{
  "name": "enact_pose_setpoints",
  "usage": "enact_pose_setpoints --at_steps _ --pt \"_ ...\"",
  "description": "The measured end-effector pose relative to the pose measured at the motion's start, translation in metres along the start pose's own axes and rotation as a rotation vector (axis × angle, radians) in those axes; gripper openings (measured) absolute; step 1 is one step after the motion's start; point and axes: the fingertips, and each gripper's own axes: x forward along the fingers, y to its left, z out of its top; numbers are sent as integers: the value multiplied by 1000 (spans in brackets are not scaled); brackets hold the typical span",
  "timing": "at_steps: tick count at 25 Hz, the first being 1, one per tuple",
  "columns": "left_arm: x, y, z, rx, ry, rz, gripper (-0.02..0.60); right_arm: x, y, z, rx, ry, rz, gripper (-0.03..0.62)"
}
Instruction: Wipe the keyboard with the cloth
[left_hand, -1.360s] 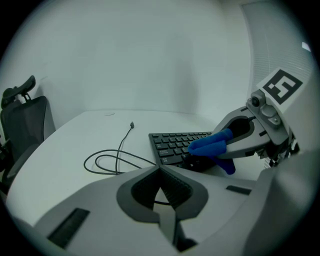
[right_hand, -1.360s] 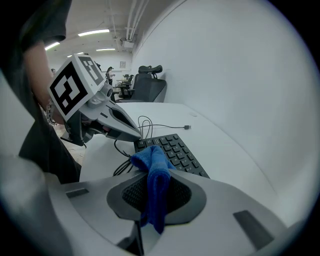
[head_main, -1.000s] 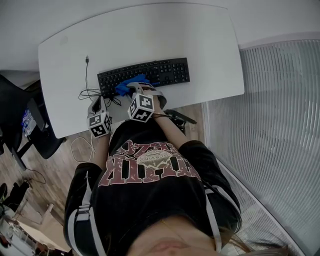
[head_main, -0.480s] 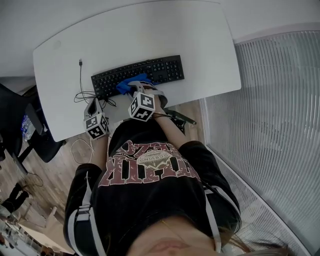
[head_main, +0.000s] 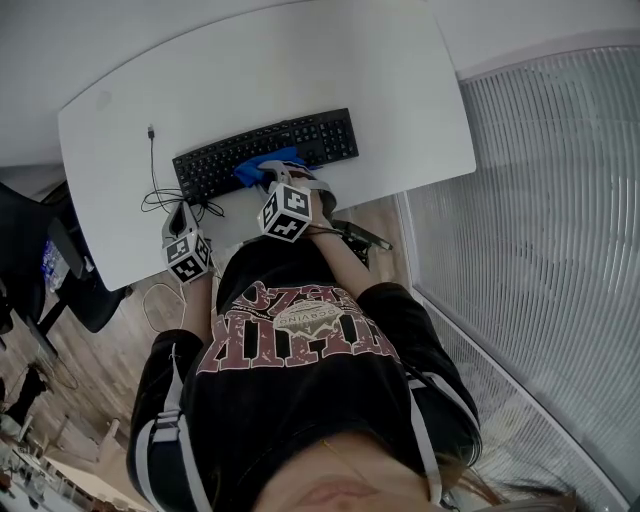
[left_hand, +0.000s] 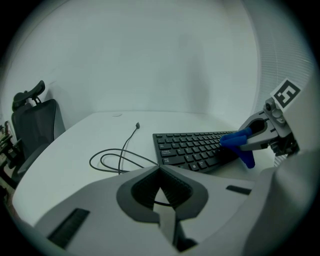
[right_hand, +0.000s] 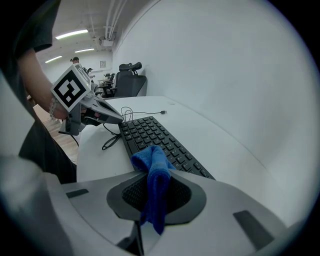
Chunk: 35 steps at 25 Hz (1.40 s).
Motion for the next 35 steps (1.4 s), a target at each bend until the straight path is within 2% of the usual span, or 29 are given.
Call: enact_pose_setpoints --at_steps 20,35 --pt "3 -2 0 12 12 50 29 -18 -37 -38 101 24 -61 64" --pt "7 -3 -2 18 14 92 29 -37 -73 -88 236 52 -143 64"
